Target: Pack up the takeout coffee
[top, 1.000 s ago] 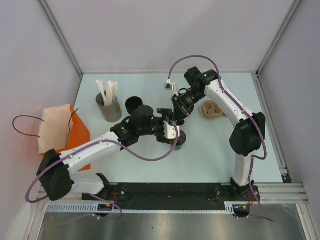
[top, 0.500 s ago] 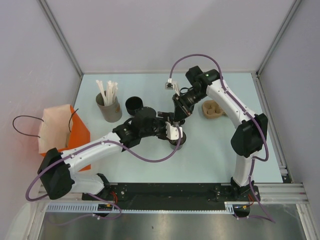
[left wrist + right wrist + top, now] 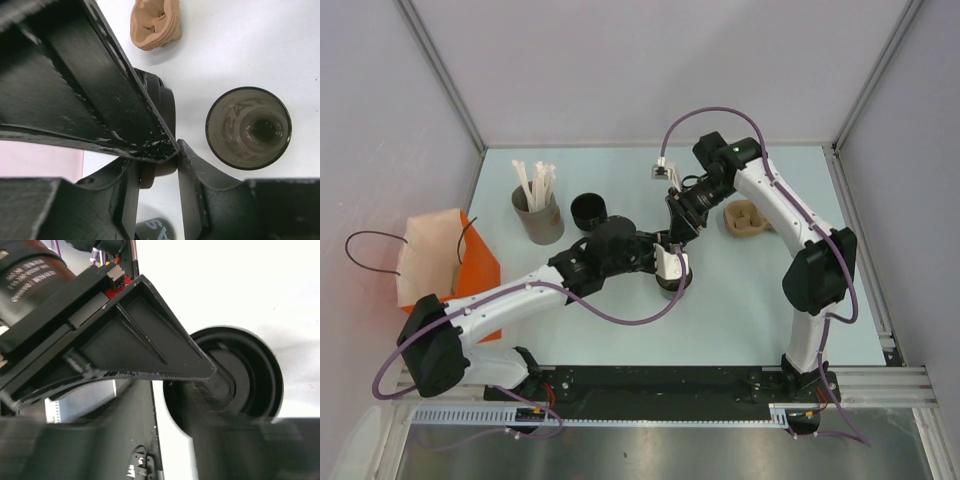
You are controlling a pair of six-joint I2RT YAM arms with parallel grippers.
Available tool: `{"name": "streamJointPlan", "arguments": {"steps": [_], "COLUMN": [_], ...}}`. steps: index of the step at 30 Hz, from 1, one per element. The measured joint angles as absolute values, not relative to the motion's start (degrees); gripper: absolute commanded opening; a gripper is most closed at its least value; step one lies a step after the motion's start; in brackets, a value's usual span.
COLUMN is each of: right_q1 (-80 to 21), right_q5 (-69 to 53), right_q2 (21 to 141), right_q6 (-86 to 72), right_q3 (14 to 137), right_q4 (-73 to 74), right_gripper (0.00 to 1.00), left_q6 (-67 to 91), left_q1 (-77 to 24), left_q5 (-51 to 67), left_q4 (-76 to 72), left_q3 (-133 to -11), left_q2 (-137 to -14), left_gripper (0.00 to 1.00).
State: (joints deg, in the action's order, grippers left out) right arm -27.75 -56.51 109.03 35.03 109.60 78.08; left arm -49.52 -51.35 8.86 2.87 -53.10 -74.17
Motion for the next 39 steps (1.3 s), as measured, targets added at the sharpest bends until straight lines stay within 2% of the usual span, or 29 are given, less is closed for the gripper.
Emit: {"name": "streamJointPlan", "arguments": {"steps": [2, 4, 5, 8, 12, 16, 24, 33, 39], "right_q1": [-26.9, -24.8, -23.5, -19.1, -16.3, -18.3, -23.3, -23.9, -23.9], "right_q5": [-56.9, -57.9, -58.4, -59.4, -59.2, -56.7, -48.6, -47.0, -51.4], "right_q2": [109.1, 109.1, 109.1, 107.8, 103.3, 96.1, 80.5, 75.2, 75.1], "right_q6": [35.8, 37.1, 37.7, 40.1, 43.7, 43.8, 39.6, 31.4, 30.1], "right_q3": [110.7, 113.2, 114.7, 117.3, 115.5, 106.3, 83.8, 78.1, 77.6], "right_q4": [78.5, 78.5, 78.3, 77.1, 76.6, 74.4, 56.3, 36.7, 35.1], "right_gripper": [0.69, 0.73, 0.8, 0.9, 0.94, 1.0, 1.0, 0.99, 0.97], "left_q6": [-49.4, -49.1, -48.9, -47.7, -44.6, -39.6, -26.0, -10.8, -3.0], "left_q1": [-51.4, -51.4, -51.5, -51.5, -50.3, -46.5, -37.9, -33.0, -31.1], "left_q5": [8.8, 8.8, 8.8, 9.1, 11.1, 16.0, 31.2, 50.8, 57.7], "left_q4": [2.9, 2.9, 2.9, 2.9, 3.6, 5.1, 5.5, -0.5, -5.8], "left_q3": [-53.1, -53.0, -52.9, -52.5, -52.6, -54.3, -56.9, -55.7, -54.1], "left_q2": [-74.2, -74.1, -74.0, -72.9, -71.0, -70.7, -70.5, -68.9, -68.2], "left_gripper": [0.28, 0.28, 0.28, 0.29, 0.31, 0.31, 0.31, 0.31, 0.31]}}
